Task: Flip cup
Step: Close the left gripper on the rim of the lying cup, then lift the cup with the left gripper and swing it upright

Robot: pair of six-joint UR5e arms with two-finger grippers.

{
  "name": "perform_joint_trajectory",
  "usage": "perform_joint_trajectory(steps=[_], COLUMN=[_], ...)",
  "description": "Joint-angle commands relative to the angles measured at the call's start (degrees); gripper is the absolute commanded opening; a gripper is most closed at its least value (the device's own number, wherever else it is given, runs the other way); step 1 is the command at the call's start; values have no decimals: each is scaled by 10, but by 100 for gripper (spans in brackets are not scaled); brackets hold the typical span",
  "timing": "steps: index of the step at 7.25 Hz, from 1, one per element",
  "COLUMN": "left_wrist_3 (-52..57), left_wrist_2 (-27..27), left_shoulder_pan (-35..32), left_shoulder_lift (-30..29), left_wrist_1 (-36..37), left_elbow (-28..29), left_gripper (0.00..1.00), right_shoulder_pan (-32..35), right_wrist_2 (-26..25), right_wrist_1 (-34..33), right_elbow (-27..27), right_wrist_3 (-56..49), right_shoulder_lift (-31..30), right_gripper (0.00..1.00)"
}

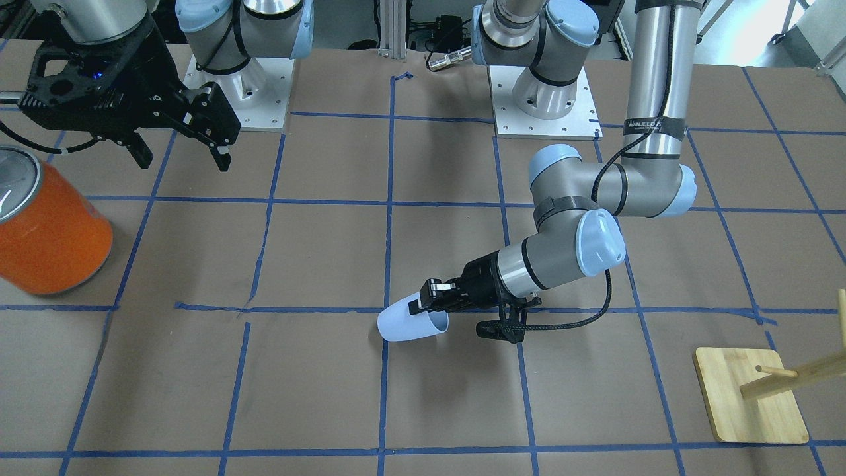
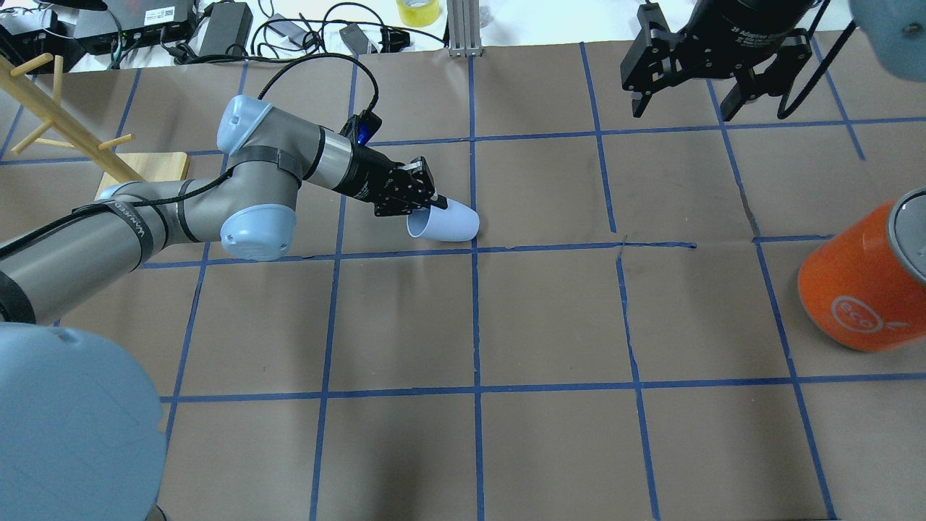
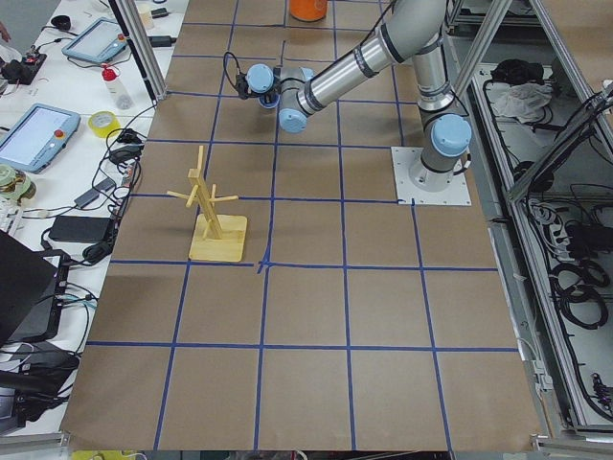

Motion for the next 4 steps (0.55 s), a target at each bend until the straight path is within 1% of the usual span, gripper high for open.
perform_joint_trajectory(steps=[1,2,3,4], left_wrist_3=[-82,-92,-85,-79], left_wrist_2=[10,45,133,182], left_shoulder_pan=[0,0,1,2], left_shoulder_lift=[27,37,43,44], left_wrist_1=[0,-7,-10,-24], left_elbow=[30,48,54,68], left_gripper=[0,0,0,0], right_shoulder_pan=[-1,-1,-1,-1], right_wrist_2=[0,0,0,-1], right_wrist_1=[1,1,1,2], right_elbow=[1,1,1,1], right_wrist_3=[0,0,0,-1], right_shoulder_lift=[0,0,0,0], right_gripper=[100,100,100,100])
